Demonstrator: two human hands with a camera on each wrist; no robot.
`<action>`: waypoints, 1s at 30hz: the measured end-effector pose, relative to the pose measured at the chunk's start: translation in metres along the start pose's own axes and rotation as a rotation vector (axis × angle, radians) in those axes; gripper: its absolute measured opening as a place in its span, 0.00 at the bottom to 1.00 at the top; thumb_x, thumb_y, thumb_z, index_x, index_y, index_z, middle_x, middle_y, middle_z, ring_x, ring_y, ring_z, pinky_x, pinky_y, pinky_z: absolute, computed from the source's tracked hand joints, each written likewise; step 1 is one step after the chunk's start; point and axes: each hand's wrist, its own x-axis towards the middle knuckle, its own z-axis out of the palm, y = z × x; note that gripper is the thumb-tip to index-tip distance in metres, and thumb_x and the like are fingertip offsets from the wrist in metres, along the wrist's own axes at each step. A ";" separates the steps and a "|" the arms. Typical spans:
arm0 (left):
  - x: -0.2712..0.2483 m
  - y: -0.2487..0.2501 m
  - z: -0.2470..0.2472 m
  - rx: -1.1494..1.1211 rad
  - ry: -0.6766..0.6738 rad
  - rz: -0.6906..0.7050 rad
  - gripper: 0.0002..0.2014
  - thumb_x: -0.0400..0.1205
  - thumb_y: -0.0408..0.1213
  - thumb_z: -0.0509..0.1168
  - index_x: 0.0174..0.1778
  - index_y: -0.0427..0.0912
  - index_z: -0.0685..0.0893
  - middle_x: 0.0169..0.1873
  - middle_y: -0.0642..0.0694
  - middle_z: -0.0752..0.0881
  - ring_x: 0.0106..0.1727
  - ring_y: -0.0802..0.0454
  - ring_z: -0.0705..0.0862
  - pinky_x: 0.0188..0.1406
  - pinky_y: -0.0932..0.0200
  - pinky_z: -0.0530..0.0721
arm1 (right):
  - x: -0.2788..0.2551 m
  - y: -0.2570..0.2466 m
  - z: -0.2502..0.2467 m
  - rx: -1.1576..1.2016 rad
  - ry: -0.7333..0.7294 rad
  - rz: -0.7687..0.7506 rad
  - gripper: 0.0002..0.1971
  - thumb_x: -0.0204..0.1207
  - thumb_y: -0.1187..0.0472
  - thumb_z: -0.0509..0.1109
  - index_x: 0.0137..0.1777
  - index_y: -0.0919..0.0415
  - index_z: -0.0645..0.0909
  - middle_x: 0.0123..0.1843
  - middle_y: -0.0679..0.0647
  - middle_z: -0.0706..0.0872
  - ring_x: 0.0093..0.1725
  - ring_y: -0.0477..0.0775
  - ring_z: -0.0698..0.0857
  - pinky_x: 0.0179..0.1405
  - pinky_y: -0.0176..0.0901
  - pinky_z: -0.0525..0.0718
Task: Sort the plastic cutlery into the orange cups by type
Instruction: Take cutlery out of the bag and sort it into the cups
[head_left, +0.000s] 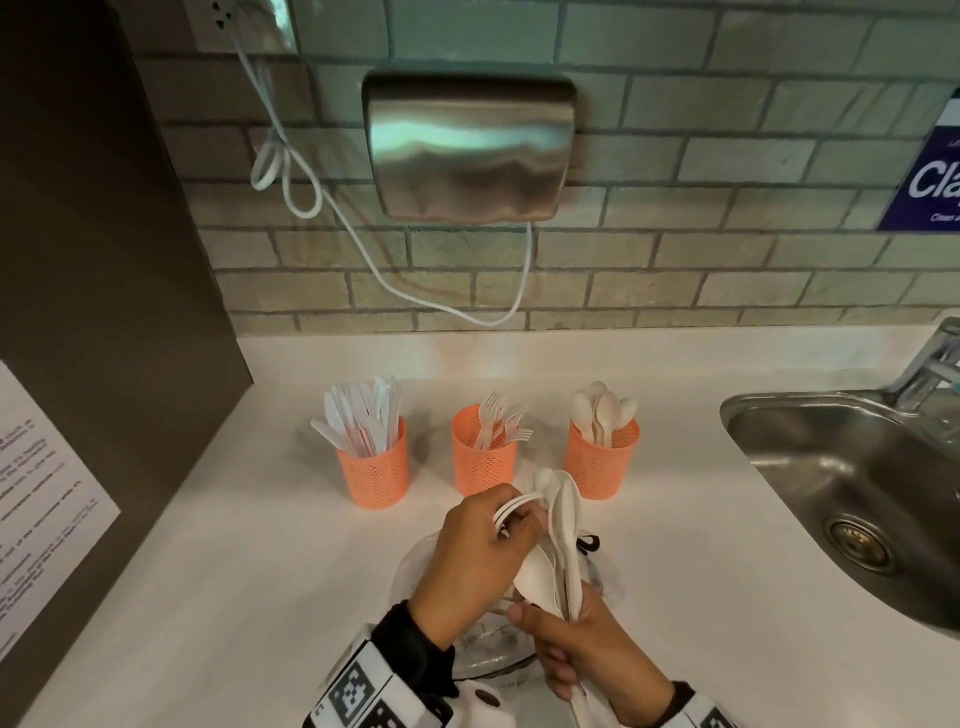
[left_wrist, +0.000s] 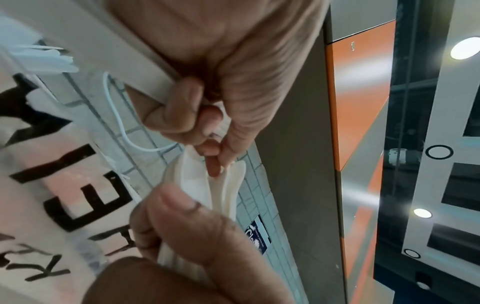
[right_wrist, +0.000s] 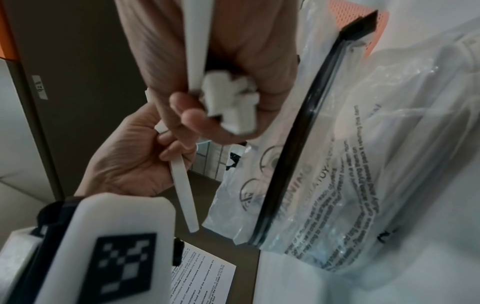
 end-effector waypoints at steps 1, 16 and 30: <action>0.000 -0.001 0.000 -0.007 0.001 0.003 0.09 0.72 0.47 0.67 0.32 0.46 0.82 0.27 0.53 0.81 0.31 0.61 0.77 0.37 0.67 0.75 | 0.000 0.000 0.000 -0.003 0.003 0.001 0.16 0.60 0.59 0.78 0.39 0.65 0.74 0.14 0.51 0.67 0.10 0.45 0.65 0.09 0.32 0.68; -0.003 -0.002 0.007 0.182 0.118 0.042 0.14 0.76 0.40 0.68 0.28 0.52 0.70 0.23 0.58 0.79 0.28 0.59 0.75 0.29 0.68 0.70 | 0.003 -0.001 -0.002 -0.123 0.035 -0.051 0.07 0.75 0.66 0.71 0.47 0.65 0.75 0.15 0.50 0.70 0.11 0.46 0.67 0.11 0.34 0.70; 0.012 0.008 0.006 -0.319 0.248 -0.070 0.06 0.80 0.28 0.63 0.45 0.43 0.73 0.28 0.63 0.87 0.27 0.64 0.81 0.33 0.70 0.79 | 0.012 0.002 0.000 -0.042 0.005 -0.023 0.14 0.67 0.58 0.72 0.51 0.57 0.75 0.15 0.50 0.68 0.11 0.46 0.66 0.11 0.32 0.69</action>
